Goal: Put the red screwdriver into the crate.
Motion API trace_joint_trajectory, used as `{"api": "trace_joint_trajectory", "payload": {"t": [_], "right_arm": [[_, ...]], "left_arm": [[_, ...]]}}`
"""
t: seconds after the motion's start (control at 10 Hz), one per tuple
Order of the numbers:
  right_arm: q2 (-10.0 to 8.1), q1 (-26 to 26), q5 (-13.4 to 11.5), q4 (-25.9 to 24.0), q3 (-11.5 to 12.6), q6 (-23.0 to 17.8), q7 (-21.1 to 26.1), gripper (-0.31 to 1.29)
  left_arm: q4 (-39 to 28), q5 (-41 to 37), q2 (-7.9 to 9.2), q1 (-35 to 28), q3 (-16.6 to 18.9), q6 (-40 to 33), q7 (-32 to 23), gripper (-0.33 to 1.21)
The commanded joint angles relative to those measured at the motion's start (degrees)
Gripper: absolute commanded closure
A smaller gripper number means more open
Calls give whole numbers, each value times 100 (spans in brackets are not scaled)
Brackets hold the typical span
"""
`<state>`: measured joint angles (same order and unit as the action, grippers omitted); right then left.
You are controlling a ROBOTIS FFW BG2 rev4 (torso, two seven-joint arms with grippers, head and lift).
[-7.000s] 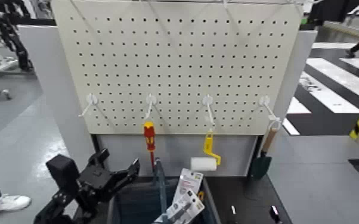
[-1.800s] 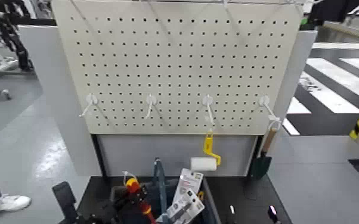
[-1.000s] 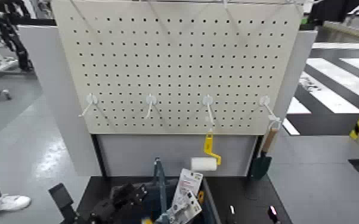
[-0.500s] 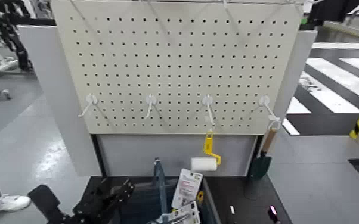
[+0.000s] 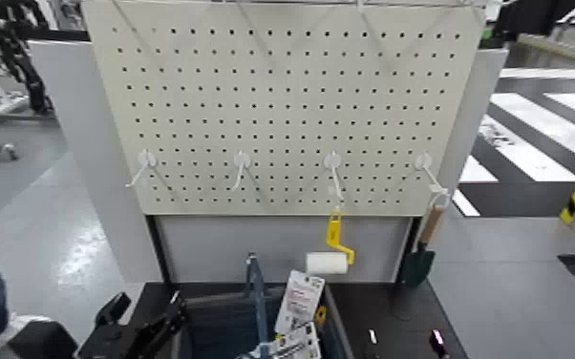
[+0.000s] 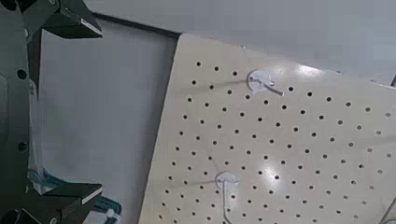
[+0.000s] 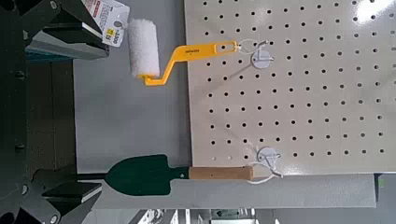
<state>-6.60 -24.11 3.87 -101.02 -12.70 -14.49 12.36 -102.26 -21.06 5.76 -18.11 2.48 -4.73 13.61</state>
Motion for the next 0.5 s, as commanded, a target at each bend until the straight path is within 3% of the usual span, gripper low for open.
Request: {"api": "trace_joint_trajectory", "payload": {"t": [0.1, 0.3, 0.5], "right_arm": [[-8, -6, -26, -5, 13, -45, -5, 17], [-25, 3, -132, -23, 22, -89, -32, 17], [-43, -6, -141, -14, 31, -115, -32, 17]], "left_arm": [[48, 884, -207, -193, -19, -318, -323, 13], [101, 1157, -207, -281, -221, -424, -631, 13], [189, 1385, -49, -334, -529, -494, -930, 13]]}}
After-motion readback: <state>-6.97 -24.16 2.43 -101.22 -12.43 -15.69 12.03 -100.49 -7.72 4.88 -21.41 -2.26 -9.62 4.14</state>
